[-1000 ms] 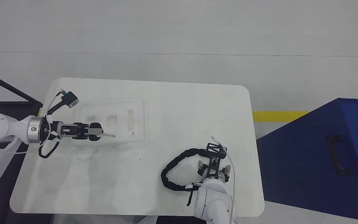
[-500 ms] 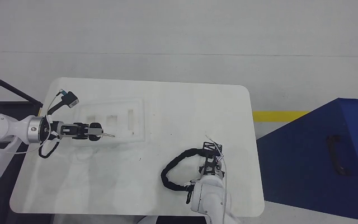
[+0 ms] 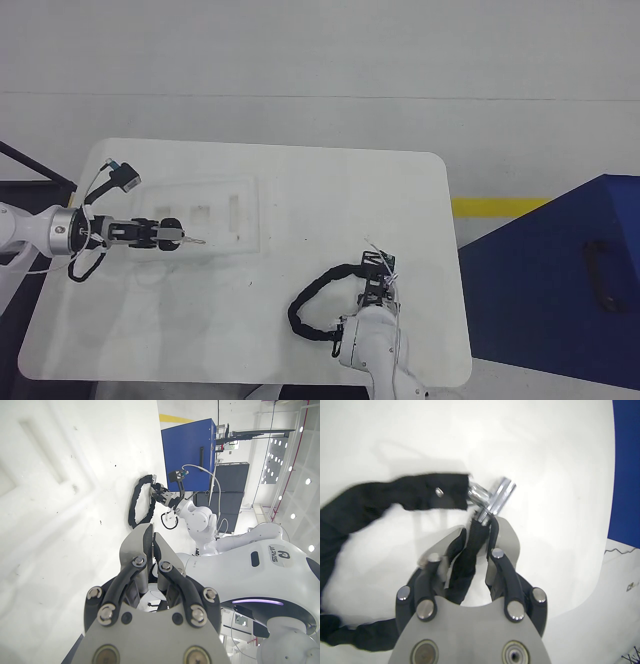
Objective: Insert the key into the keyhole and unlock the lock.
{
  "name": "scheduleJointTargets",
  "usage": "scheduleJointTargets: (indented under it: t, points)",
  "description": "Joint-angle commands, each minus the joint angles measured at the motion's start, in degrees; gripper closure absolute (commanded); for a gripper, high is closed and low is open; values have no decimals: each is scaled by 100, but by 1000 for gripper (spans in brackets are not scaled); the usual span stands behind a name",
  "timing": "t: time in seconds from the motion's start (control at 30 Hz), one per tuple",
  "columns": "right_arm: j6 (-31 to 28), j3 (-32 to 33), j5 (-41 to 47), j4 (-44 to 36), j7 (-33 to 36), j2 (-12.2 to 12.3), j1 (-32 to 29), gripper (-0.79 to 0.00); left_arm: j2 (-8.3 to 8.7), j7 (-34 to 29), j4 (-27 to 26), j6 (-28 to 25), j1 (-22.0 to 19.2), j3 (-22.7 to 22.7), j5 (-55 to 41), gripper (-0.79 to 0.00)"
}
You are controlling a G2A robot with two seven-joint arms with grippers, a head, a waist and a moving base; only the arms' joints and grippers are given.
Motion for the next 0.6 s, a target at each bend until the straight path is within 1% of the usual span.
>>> scheduleJointTargets:
  t: [0.0,0.1,0.2,0.27,0.33,0.37,0.43,0.5,0.53,0.57]
  points:
    - [38,41,112,-77,-38,2,-37,0,0,0,0,0,0,0,0,0]
    - [93,89,330,-265,-94,18,-111,0,0,0,0,0,0,0,0,0]
    - [141,82,693,-621,-143,60,-198,0,0,0,0,0,0,0,0,0]
    - [-114,55,1259,-1011,111,109,-250,0,0,0,0,0,0,0,0,0]
    - [-319,165,1754,-1445,315,138,-337,0,0,0,0,0,0,0,0,0]
    - [-472,234,2080,-1629,468,142,-368,0,0,0,0,0,0,0,0,0]
    - [-967,524,2894,-1866,733,159,-345,0,0,0,0,0,0,0,0,0]
    - [-1545,958,3878,-1871,842,183,-270,0,0,0,0,0,0,0,0,0]
    - [-1974,1140,4412,-1800,961,203,-217,0,0,0,0,0,0,0,0,0]
    - [-2130,1208,4601,-1777,1000,210,-195,0,0,0,0,0,0,0,0,0]
